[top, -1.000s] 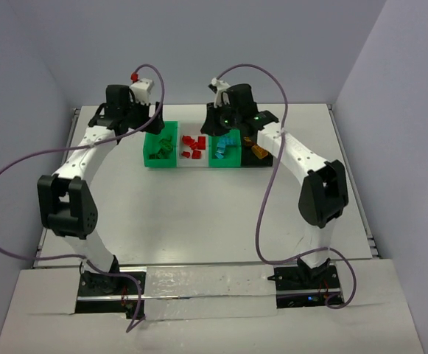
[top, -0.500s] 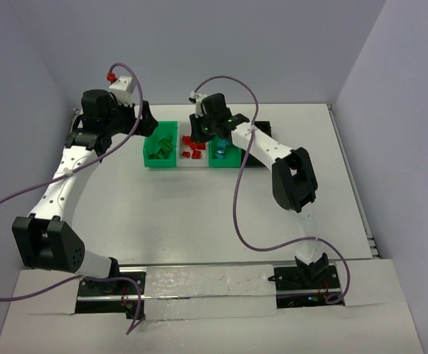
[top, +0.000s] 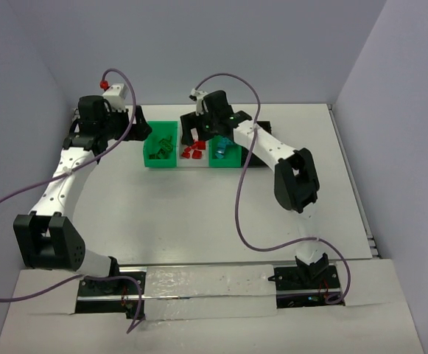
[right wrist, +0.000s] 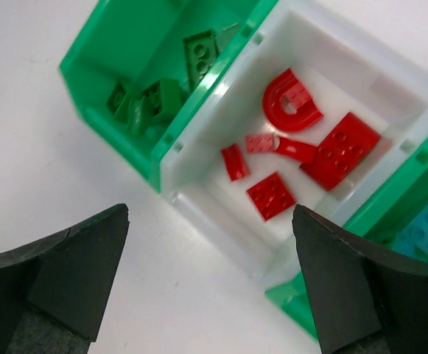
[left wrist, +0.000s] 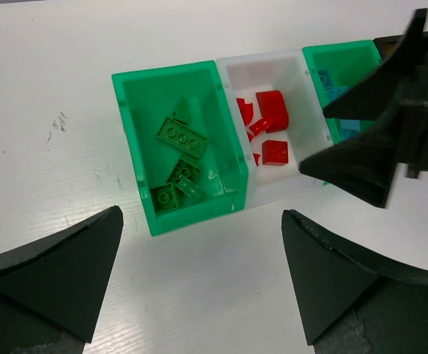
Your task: Sort the legos into containers by color
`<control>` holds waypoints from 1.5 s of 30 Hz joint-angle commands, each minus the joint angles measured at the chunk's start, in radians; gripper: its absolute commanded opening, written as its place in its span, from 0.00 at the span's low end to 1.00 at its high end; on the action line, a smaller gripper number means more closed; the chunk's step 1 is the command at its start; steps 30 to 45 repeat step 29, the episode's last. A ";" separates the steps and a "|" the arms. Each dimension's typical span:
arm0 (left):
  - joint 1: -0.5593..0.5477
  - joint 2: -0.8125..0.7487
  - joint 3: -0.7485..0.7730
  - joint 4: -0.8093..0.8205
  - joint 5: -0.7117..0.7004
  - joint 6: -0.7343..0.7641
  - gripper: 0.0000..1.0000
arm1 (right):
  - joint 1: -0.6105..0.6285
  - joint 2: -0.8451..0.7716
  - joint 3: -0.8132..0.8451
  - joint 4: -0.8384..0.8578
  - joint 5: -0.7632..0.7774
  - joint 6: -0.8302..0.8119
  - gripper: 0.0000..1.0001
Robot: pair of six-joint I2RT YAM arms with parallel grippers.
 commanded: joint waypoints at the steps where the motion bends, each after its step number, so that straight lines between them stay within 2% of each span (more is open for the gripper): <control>1: 0.008 -0.039 0.013 -0.018 -0.018 0.032 0.99 | -0.069 -0.329 -0.090 0.000 -0.031 0.006 1.00; 10: 0.008 -0.149 -0.066 -0.022 -0.141 0.049 0.99 | -0.328 -0.907 -0.623 0.011 0.171 -0.146 1.00; 15: 0.008 -0.218 -0.121 -0.030 -0.168 0.058 0.99 | -0.431 -1.118 -0.851 0.025 0.209 -0.181 1.00; 18: 0.008 -0.298 -0.176 -0.024 -0.192 0.070 0.99 | -0.437 -1.250 -0.948 0.047 0.231 -0.193 1.00; 23: 0.008 -0.373 -0.224 -0.026 -0.216 0.081 0.99 | -0.436 -1.325 -1.026 0.045 0.251 -0.159 1.00; 29: 0.008 -0.424 -0.267 -0.002 -0.239 0.082 0.99 | -0.436 -1.342 -1.028 0.045 0.255 -0.153 1.00; 45: 0.008 -0.424 -0.267 -0.002 -0.239 0.082 0.99 | -0.436 -1.342 -1.028 0.045 0.255 -0.153 1.00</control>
